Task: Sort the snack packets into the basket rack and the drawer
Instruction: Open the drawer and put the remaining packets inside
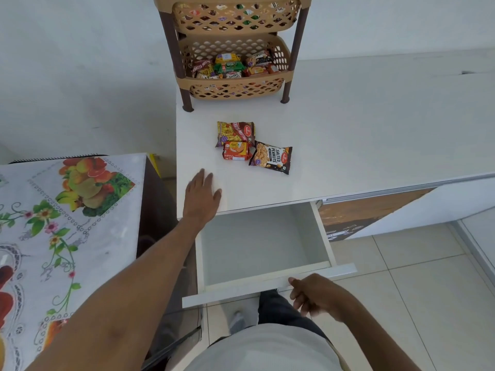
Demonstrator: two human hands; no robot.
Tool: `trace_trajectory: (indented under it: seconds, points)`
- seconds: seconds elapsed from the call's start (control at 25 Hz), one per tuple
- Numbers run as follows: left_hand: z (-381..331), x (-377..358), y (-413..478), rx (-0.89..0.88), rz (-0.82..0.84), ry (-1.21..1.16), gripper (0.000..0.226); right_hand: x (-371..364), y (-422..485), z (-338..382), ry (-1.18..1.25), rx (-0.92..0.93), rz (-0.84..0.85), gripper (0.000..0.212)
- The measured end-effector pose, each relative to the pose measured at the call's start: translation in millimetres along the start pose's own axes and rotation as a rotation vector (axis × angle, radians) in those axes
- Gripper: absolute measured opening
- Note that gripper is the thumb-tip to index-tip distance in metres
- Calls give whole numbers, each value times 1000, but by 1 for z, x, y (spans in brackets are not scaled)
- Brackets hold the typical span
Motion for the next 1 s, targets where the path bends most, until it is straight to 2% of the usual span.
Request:
trace_trajectory:
  seconds: [0.08, 0.24, 0.28, 0.4, 0.48, 0.6, 0.76, 1.0]
  points:
    - [1, 2, 17, 5, 9, 15, 63, 23, 0, 37, -108, 113, -66, 40]
    - [4, -2, 31, 28, -79, 80, 65, 77, 20, 143, 98, 474, -399, 22]
    - [5, -4, 31, 26, -113, 82, 65, 87, 29, 167, 125, 500, -451, 25]
    - [8, -5, 32, 14, -184, 44, 64, 108, 55, 224, 185, 501, -578, 55]
    - [9, -5, 33, 10, -220, 39, 64, 122, 70, 252, 227, 500, -629, 65]
    - [10, -6, 34, 18, -234, 56, 63, 134, 93, 271, 189, 412, -641, 66]
    - [11, -7, 36, 29, -231, 62, 63, 139, 100, 276, 261, 412, -567, 25]
    - [9, -7, 34, 26, -232, 77, 63, 136, 69, 262, 548, 662, -264, 46]
Point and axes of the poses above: each hand's wrist, its own y-axis towards the middle knuckle, its own x-axis out of the back of the hand, z = x × y, the point moved 6 cm from there along y, towards the middle knuckle, and after that the axes turned 7 degrees about z, right-handed, at the moved point
